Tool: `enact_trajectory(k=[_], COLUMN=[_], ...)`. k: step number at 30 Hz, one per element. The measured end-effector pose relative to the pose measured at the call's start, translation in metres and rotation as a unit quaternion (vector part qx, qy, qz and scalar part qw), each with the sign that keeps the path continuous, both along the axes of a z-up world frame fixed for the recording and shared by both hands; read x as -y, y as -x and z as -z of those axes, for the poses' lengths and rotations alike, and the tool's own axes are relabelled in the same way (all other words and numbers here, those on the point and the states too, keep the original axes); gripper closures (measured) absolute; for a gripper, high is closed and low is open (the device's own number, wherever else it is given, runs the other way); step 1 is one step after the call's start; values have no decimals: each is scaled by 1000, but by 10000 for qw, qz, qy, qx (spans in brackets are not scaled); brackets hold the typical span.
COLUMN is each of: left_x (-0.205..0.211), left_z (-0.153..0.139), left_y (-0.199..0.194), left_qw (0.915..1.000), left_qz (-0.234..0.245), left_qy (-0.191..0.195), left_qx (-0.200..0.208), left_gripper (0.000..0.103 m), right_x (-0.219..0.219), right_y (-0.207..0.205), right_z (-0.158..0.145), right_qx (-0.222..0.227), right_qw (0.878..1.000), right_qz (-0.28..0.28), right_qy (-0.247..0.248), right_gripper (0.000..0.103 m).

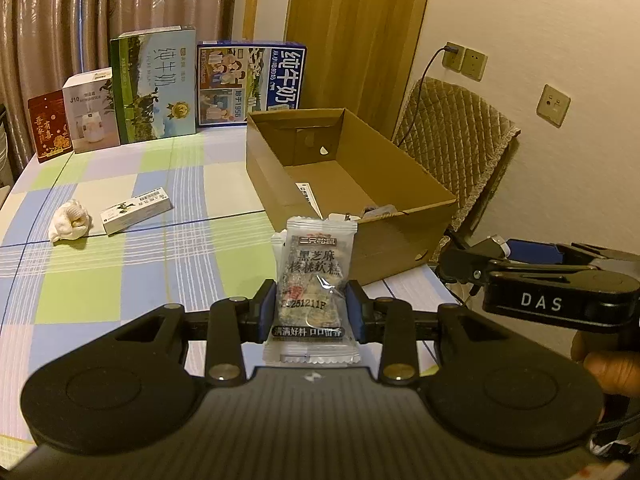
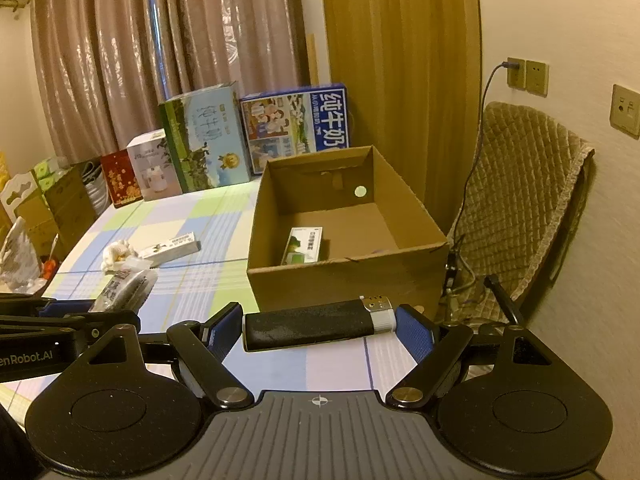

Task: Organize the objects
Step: 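Carry the lighter and snack packet over the cardboard box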

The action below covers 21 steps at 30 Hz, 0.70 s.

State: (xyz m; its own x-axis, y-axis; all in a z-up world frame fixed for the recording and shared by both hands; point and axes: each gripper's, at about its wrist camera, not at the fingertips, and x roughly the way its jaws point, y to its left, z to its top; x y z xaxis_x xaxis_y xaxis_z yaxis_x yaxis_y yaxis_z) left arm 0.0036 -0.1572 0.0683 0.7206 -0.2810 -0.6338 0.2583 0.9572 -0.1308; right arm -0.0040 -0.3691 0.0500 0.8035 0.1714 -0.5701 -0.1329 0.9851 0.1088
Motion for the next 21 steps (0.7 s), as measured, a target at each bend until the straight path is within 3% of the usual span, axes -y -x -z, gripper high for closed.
enact_trajectory(k=[21], left_x=[2], left_z=[-2], left_y=[1], left_qw=[10000], left_qz=[67], left_qy=[57], left_qx=[10], left_gripper=[72], right_x=[2], right_y=[-2], right_z=[-4], right_qx=[21], right_qw=[10000], right_qz=[-6], right_qy=[18], right_gripper=[23])
